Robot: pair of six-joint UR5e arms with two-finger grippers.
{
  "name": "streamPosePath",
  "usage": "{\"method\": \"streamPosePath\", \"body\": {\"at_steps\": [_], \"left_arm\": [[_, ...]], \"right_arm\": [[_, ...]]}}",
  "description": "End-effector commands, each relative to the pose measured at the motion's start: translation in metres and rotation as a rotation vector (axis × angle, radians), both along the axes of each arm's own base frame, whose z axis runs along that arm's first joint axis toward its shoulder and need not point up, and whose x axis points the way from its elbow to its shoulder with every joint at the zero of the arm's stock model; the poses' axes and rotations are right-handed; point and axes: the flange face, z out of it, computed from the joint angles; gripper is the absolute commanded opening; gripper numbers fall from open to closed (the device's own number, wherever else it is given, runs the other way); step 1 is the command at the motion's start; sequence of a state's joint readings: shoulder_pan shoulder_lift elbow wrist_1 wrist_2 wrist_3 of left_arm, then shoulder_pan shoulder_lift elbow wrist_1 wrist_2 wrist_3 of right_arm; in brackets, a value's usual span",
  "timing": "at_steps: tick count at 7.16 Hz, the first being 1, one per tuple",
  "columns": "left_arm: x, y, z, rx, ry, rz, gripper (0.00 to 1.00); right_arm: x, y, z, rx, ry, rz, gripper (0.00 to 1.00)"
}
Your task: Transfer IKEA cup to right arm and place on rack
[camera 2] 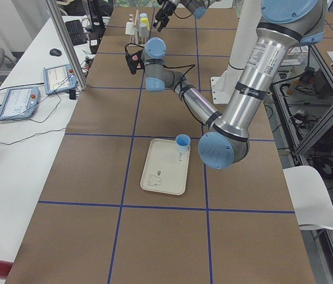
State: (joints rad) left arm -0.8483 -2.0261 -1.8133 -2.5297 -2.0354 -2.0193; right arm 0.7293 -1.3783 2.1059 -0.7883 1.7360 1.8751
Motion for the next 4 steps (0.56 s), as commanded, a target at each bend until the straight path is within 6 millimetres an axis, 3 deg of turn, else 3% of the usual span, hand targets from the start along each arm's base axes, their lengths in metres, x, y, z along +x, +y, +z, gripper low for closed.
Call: {"method": "streamPosePath", "body": {"at_steps": [1,2,3,4], "left_arm": [[0.035,0.009,0.021,0.007,0.301,-0.029,0.0],[0.039,0.005,0.044,0.0,0.388,-0.008,0.0],[0.037,0.006,0.055,-0.023,0.469,0.025,0.0],[0.042,0.009,0.053,-0.034,0.527,0.06,0.0]], "right_arm": [[-0.01,0.009,-0.031,-0.085,-0.22,-0.045,1.0],[-0.016,0.006,-0.035,-0.087,-0.287,-0.056,1.0],[-0.026,0.001,-0.041,-0.091,-0.331,-0.067,1.0],[-0.049,-0.001,-0.051,-0.065,-0.36,-0.1,1.0]]}}
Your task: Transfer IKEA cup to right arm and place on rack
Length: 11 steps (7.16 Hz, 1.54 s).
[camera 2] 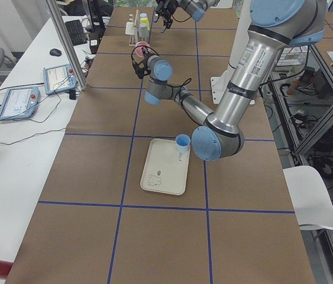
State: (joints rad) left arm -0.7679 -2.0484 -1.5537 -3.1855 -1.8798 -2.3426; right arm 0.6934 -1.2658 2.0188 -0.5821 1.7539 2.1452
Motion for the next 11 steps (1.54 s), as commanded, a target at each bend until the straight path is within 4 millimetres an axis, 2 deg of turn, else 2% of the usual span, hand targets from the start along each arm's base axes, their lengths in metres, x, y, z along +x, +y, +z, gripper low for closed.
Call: {"method": "streamPosePath", "body": {"at_steps": [1,3,5,7,11], "left_arm": [[0.006,0.005,-0.001,-0.035,0.122,0.078,0.0],[0.026,0.028,-0.009,-0.024,0.181,0.155,0.0],[0.036,0.045,-0.011,-0.017,0.22,0.206,0.0],[0.034,0.049,-0.022,-0.033,0.282,0.253,0.0],[0.05,0.061,-0.04,-0.047,0.343,0.265,0.0]], "right_arm": [[-0.029,0.001,-0.01,0.056,-0.095,-0.045,1.0],[-0.037,0.009,-0.008,0.101,-0.155,-0.075,1.0],[-0.037,0.011,-0.02,0.105,-0.191,-0.084,1.0],[-0.038,0.012,-0.023,0.085,-0.21,-0.093,1.0],[-0.044,0.017,-0.033,0.094,-0.23,-0.103,1.0]]}}
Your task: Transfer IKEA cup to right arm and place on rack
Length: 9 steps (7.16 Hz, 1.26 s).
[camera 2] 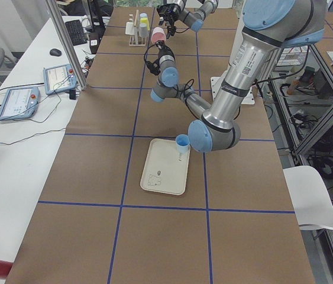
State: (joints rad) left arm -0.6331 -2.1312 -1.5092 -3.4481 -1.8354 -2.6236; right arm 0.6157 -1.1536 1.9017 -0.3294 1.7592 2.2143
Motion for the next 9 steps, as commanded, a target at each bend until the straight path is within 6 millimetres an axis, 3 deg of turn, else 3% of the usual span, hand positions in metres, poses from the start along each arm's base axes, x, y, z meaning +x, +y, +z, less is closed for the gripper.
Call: {"method": "streamPosePath", "body": {"at_steps": [1,6,9], "left_arm": [[0.005,0.006,-0.004,-0.002,0.028,0.007,0.0],[0.009,0.017,-0.004,0.014,0.053,0.026,0.0],[0.011,0.019,-0.004,0.015,0.053,0.029,0.0]], "right_arm": [[0.001,0.001,-0.002,0.003,-0.014,0.0,1.0],[0.002,0.001,-0.004,-0.025,-0.039,-0.004,0.97],[0.001,0.0,-0.003,-0.041,-0.046,-0.011,0.8]]}}
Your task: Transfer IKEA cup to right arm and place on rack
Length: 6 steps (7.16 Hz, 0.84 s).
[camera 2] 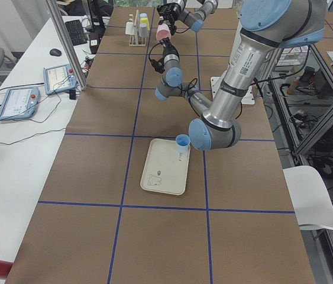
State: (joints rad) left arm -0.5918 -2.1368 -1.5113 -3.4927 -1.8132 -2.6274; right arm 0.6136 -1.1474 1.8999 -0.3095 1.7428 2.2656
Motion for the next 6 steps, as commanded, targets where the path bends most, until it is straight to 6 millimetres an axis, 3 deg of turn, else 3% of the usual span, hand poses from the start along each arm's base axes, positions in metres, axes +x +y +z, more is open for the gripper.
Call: {"method": "streamPosePath", "body": {"at_steps": [1,3,5,6], "left_arm": [[0.0012,0.0011,0.0001,0.001,0.0,0.002,0.0],[0.0024,0.0023,0.0001,0.002,-0.001,0.004,0.0],[0.0016,0.002,0.0012,0.0,0.0,-0.006,0.58],[0.0009,0.0009,0.0036,-0.005,-0.003,-0.011,0.87]], "right_arm": [[0.0007,0.0005,-0.0009,-0.001,-0.011,-0.003,0.77],[0.001,-0.0001,-0.0007,-0.003,-0.015,0.002,0.53],[0.0013,0.0002,-0.0016,-0.001,-0.02,0.001,0.27],[0.0018,0.0005,-0.0013,0.0,-0.019,0.002,0.22]]}}
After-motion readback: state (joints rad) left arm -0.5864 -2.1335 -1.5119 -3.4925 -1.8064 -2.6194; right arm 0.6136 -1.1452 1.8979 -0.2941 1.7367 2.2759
